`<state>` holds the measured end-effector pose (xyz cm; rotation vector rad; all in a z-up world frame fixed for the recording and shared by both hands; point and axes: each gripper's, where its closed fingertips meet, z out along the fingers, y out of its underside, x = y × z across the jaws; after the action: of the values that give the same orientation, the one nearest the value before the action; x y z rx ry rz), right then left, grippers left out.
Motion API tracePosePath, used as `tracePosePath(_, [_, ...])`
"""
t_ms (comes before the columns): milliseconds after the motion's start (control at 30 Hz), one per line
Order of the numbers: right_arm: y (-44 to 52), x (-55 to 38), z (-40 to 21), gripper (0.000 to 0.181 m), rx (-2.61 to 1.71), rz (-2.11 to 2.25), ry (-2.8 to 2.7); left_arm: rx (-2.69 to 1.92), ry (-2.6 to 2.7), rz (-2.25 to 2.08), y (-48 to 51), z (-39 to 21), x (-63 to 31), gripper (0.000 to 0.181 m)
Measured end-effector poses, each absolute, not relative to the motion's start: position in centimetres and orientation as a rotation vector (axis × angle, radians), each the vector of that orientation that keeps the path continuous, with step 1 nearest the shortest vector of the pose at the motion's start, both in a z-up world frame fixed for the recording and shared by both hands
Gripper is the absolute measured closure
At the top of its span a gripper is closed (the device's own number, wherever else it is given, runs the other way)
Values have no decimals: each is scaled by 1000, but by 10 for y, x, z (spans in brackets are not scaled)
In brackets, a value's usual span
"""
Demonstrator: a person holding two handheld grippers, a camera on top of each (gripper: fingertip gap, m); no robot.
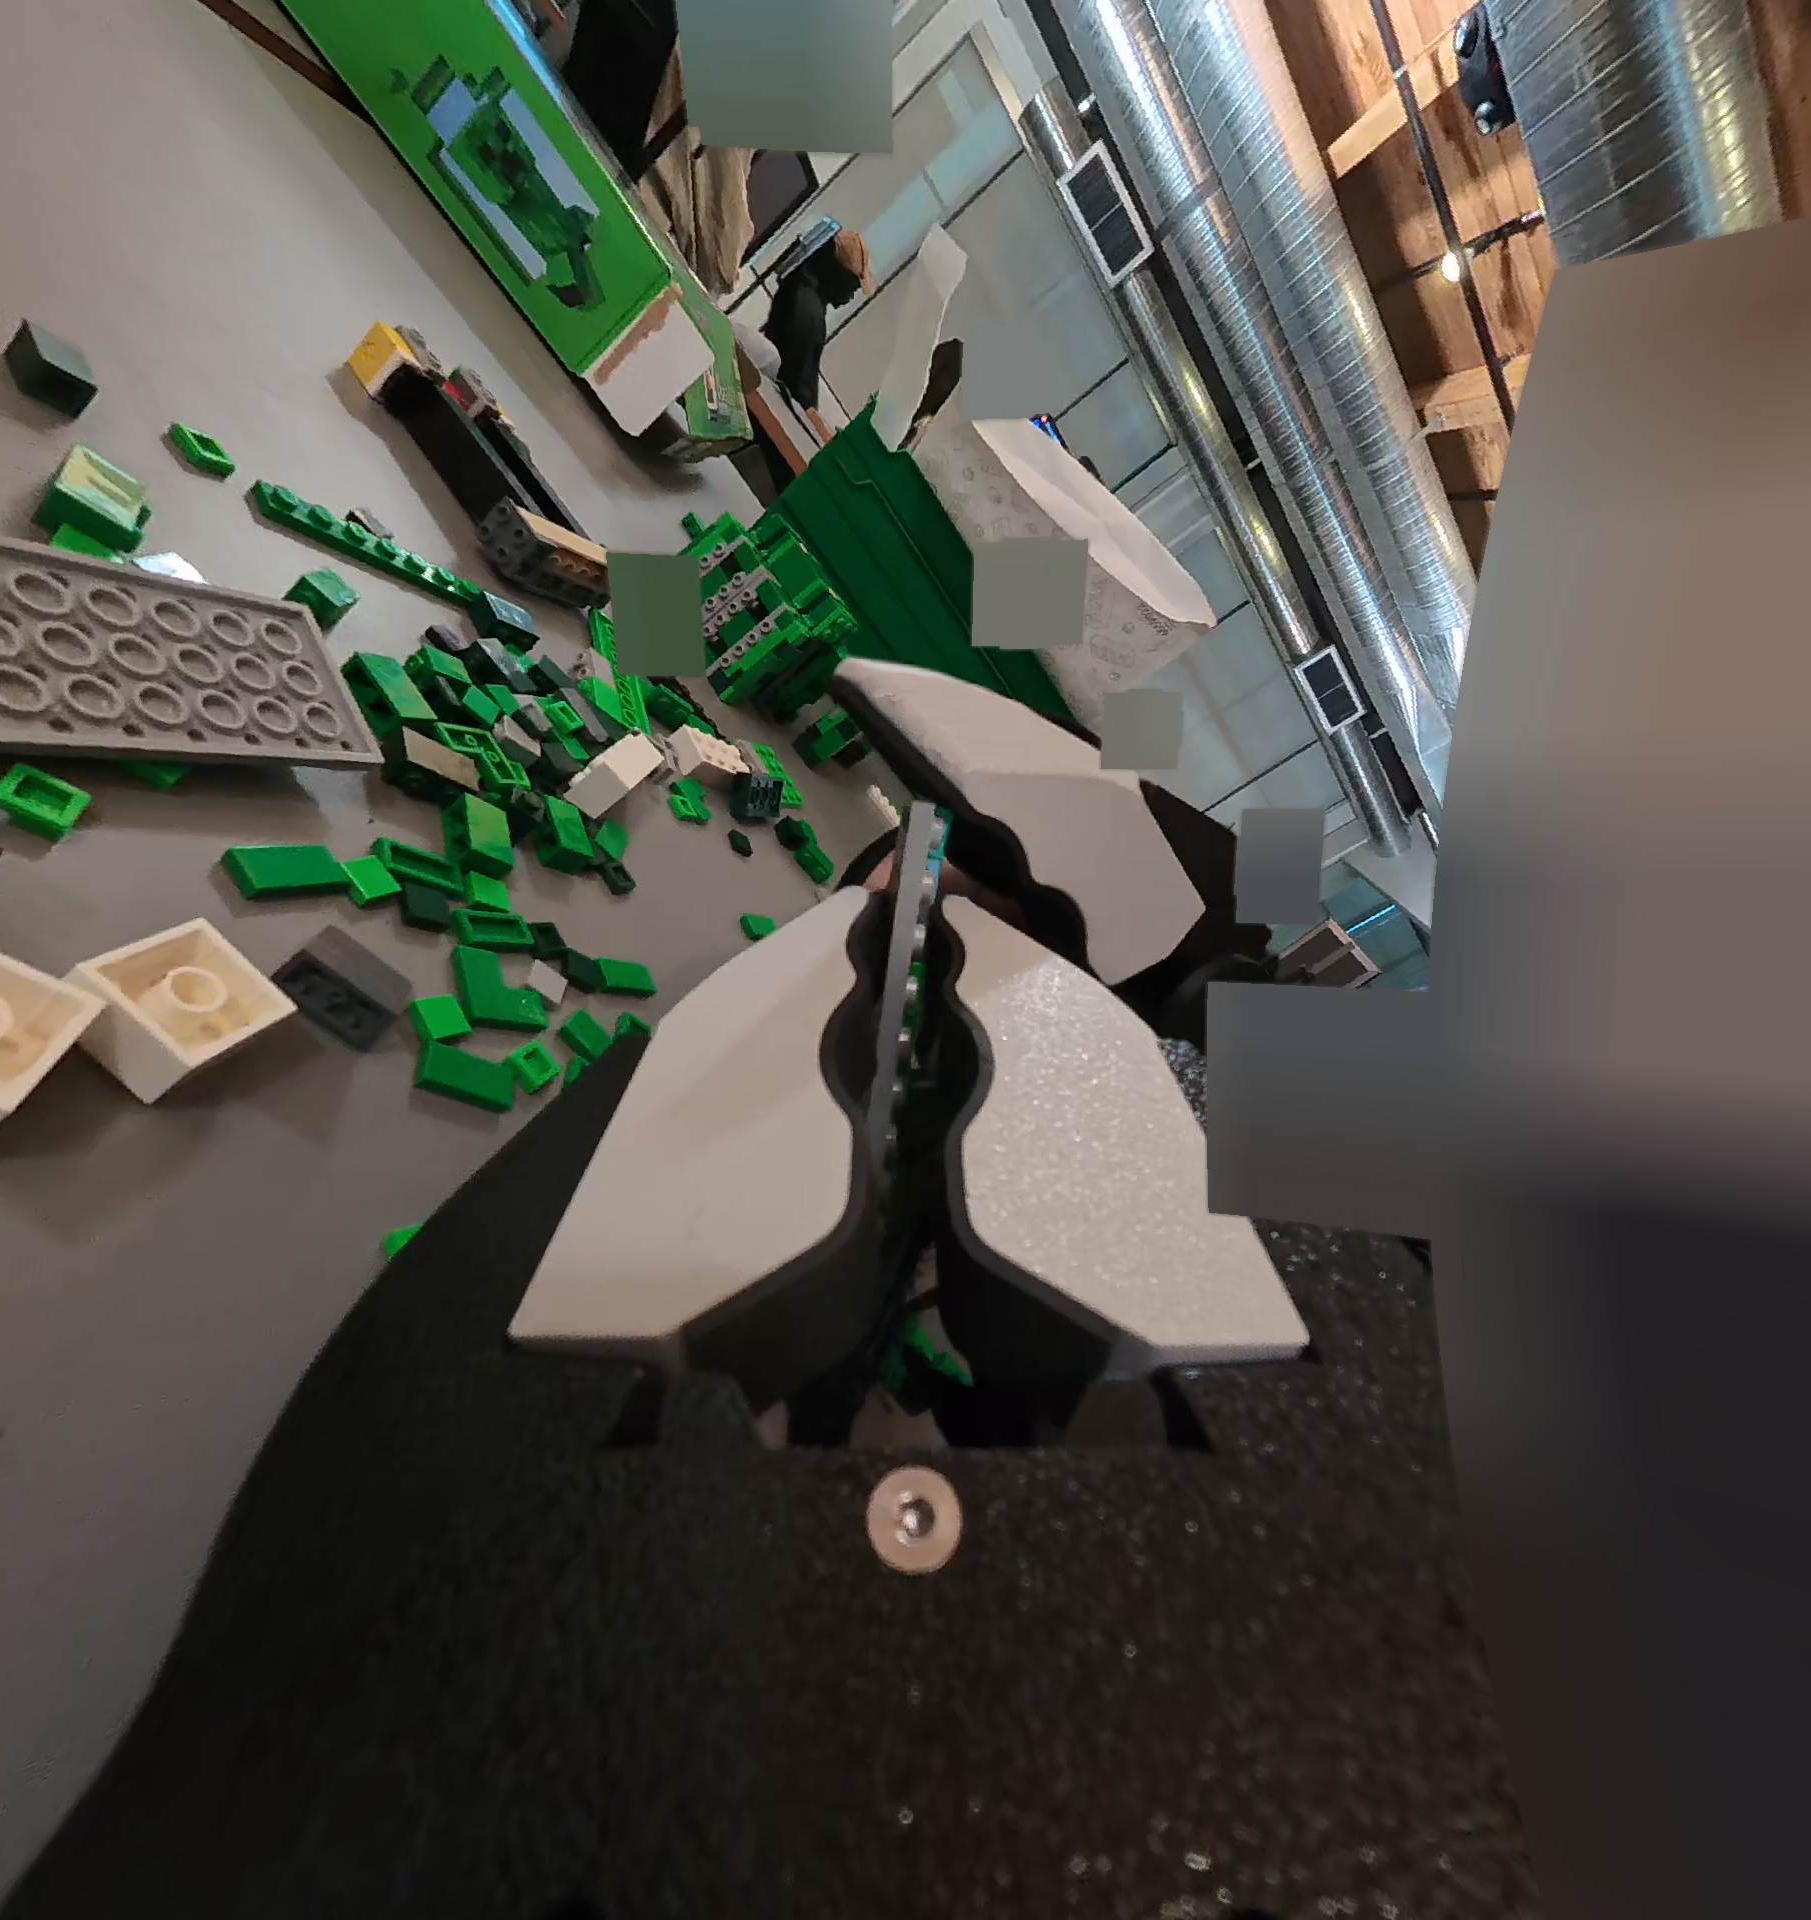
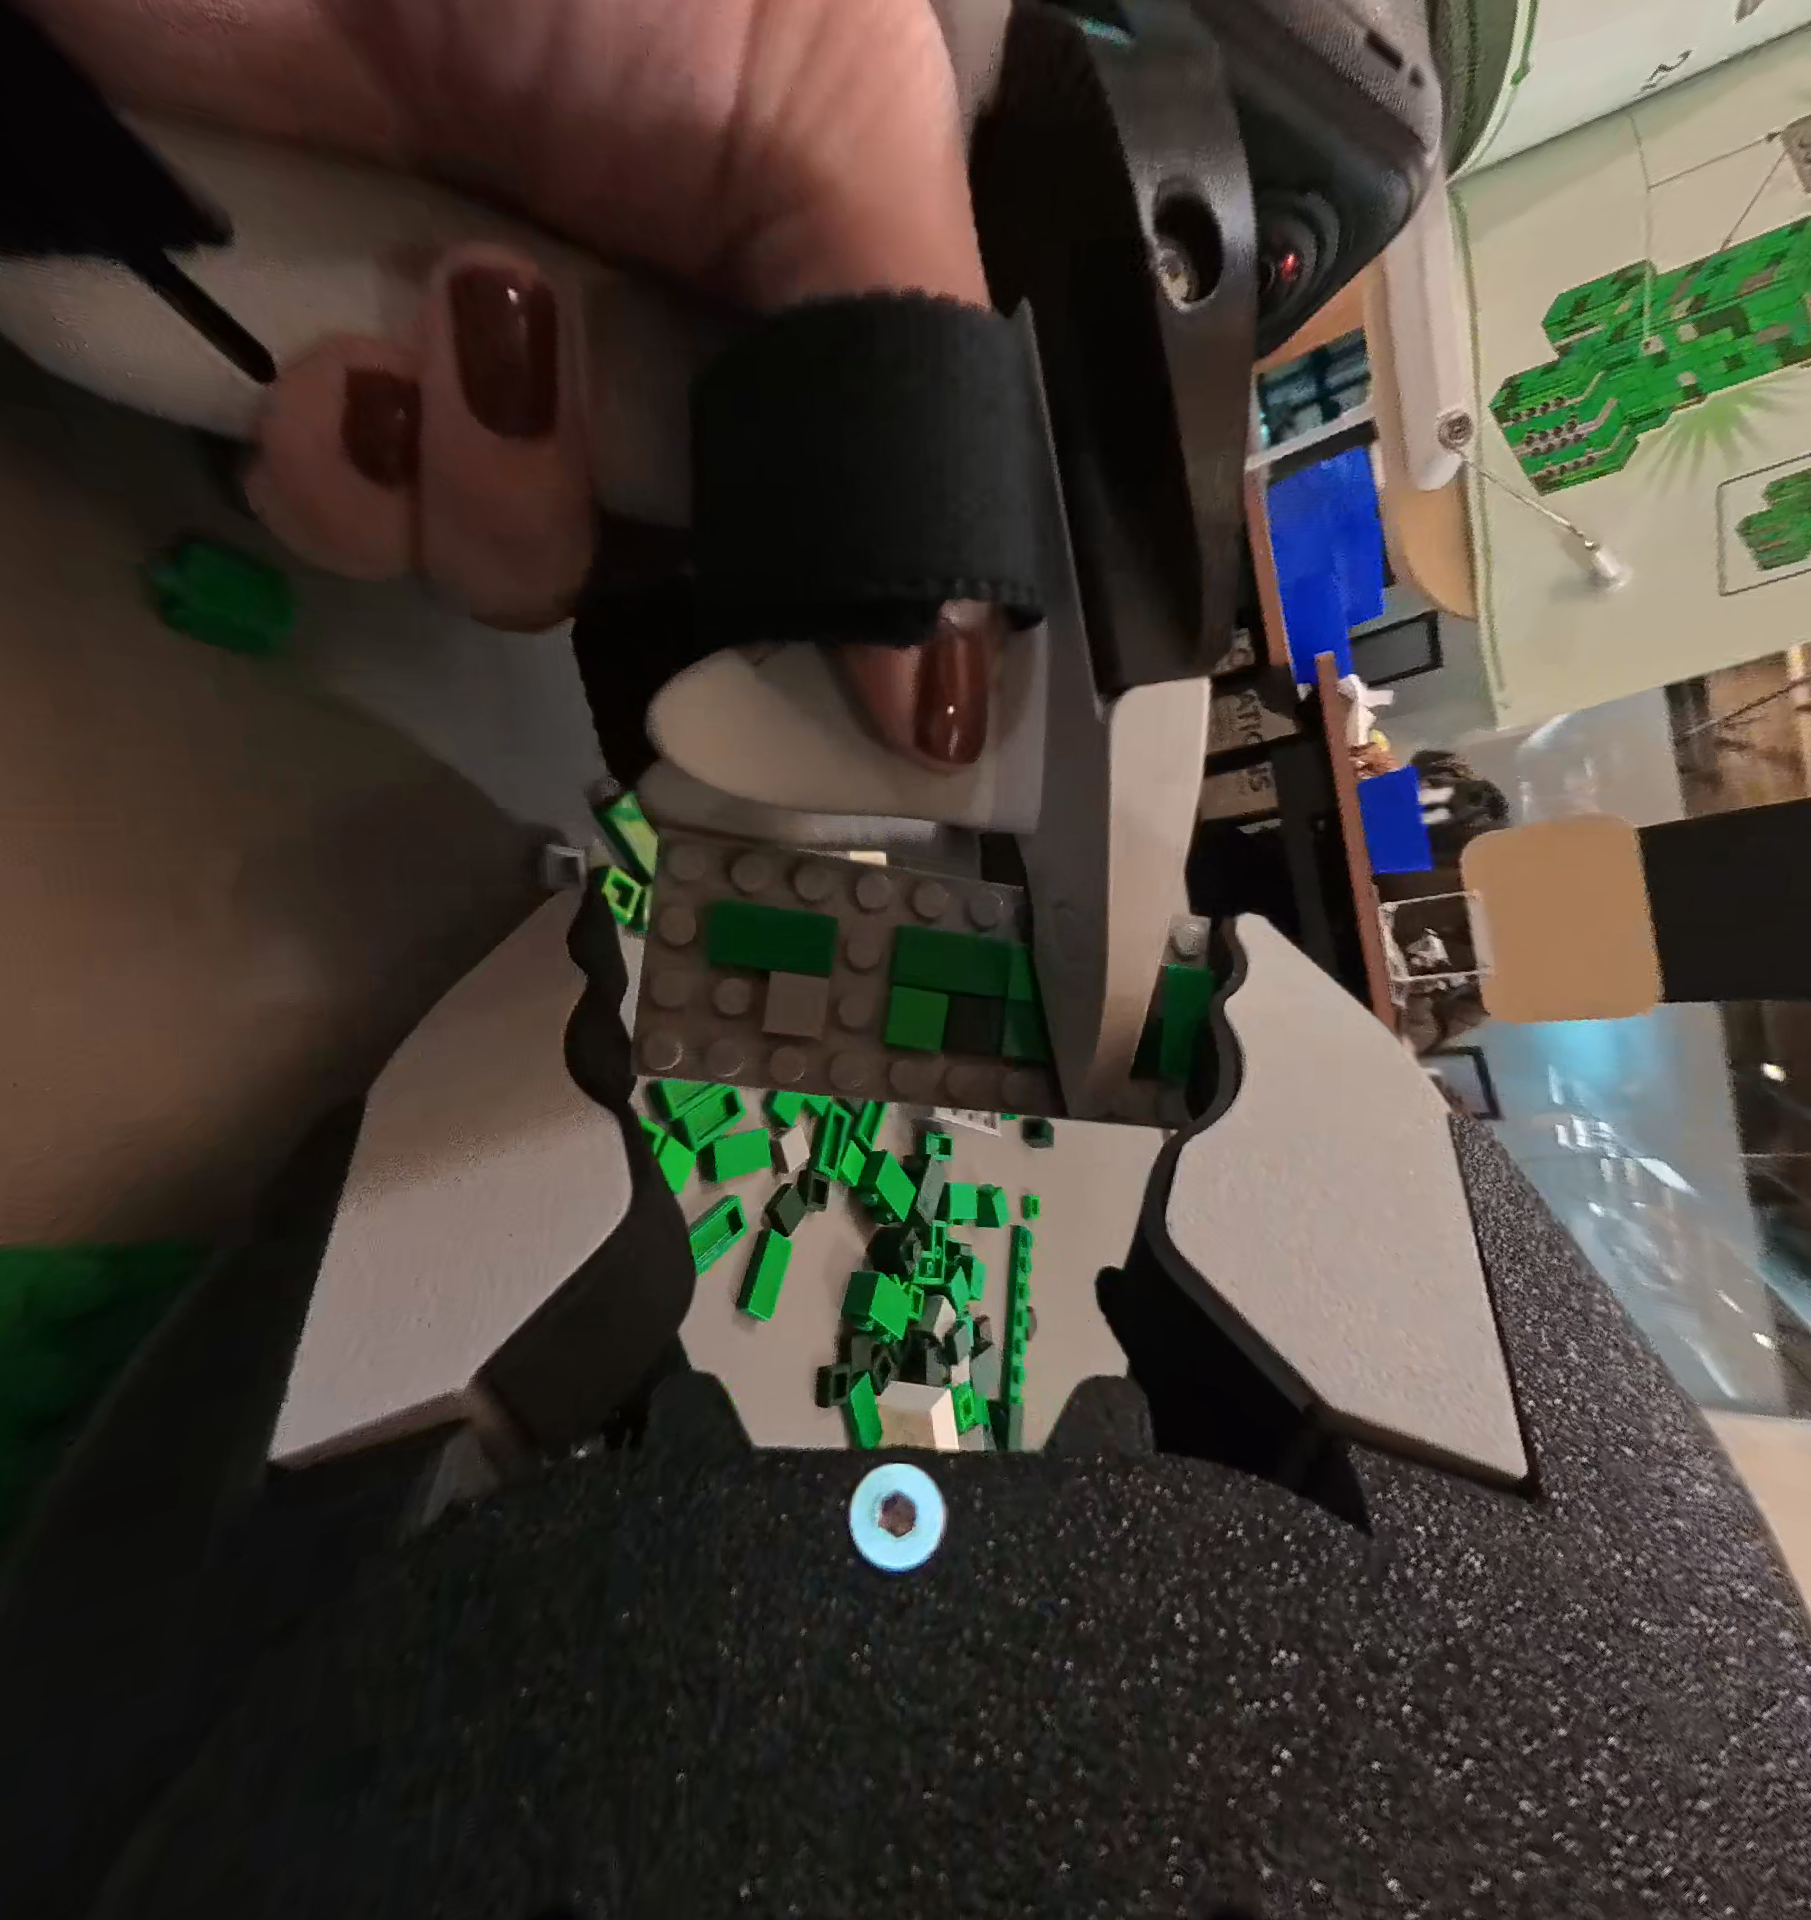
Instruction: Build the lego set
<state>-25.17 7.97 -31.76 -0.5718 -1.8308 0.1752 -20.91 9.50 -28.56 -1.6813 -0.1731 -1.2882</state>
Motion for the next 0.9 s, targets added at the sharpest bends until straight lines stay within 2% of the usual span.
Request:
tracePosePath(33, [80,-252,-317,76,-571,167,-1826,-1681,-171,-1282,95,-285,-210,175])
tracePosePath(333, [84,-254,-315,78,-532,57,-1787,-1669,-194,-1261,96,-285,-214,174])
tracePosePath(400, [77,-253,-308,100,-406,-23,-1728,-1646,-299,-1262,100,-288,-227,175])
tracePosePath(533, [71,-254,-303,109,-431,83,-1711,-1629,-295,-1257,98,-285,-231,175])
tracePosePath(633, [71,-252,-305,110,-480,166,-1728,-1638,-292,-1215,98,-286,-232,175])
tracePosePath(767, [81,-252,-308,84,-692,323,-1780,-1677,-222,-1158,98,-287,-226,175])
tracePosePath(900, [79,-250,-311,85,-718,364,-1808,-1730,-144,-1080,96,-286,-221,175])
